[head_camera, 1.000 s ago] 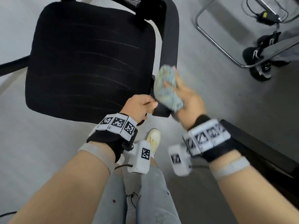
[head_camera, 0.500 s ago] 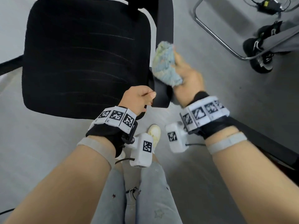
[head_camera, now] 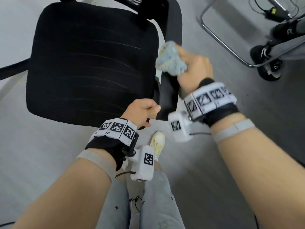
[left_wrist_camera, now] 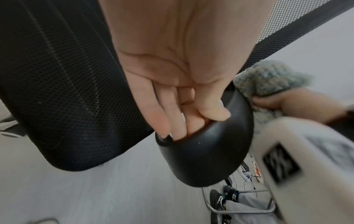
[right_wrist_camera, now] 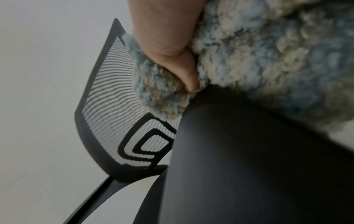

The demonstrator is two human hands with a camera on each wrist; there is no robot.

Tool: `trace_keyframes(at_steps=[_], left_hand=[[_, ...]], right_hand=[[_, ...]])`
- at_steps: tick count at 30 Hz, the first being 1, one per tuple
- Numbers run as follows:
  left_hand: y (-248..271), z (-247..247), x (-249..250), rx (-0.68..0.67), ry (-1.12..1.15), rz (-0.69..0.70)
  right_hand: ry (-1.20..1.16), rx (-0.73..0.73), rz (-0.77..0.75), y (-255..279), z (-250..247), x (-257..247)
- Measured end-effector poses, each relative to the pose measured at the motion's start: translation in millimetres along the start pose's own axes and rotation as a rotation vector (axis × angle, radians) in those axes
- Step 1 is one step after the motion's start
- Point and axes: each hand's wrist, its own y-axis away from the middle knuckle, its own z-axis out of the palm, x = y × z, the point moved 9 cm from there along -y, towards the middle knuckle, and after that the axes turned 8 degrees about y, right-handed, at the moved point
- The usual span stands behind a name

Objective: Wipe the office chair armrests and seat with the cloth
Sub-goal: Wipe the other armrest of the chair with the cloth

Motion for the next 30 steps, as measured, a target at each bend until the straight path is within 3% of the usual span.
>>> trace_keyframes(at_steps=[4,8,15,18,22,25,30], left_hand=[[1.1,2.4,-6.0,-0.034,-0.010,-0.029],[-5.1,4.3,0.8,-0.011,-0.026,-0.008],[-8.8,6.1,10.1,0.002,0.015,0.013],[-10.2,4.7,10.9,0.030,0.057,-0.022],[-7.5,-3.2,10.5,0.010,0.075,-0.041],[3.5,-20.6,6.9,-0.024,0.207,-0.043],[22.8,-91.9,-9.1,-0.011,0.277,-0.038]], right_hand=[[0.089,0.010,0.105,-54.9,-19.8,-10.3],[0.045,-0.037,0.127,-69.9,-17.0,-8.0],[-0.001,-0.139,-0.087,43.9,10.6,-0.5],[-0.062,-0.157,-0.089,75.4,21.7,4.4],[-0.075,-0.094,-0.012,88.9,23.0,-1.3],[-0.218,-0.014,0.036,88.3,20.3,-19.4],[-0.466,-0.113,0.046,72.7,53.0,-87.5]])
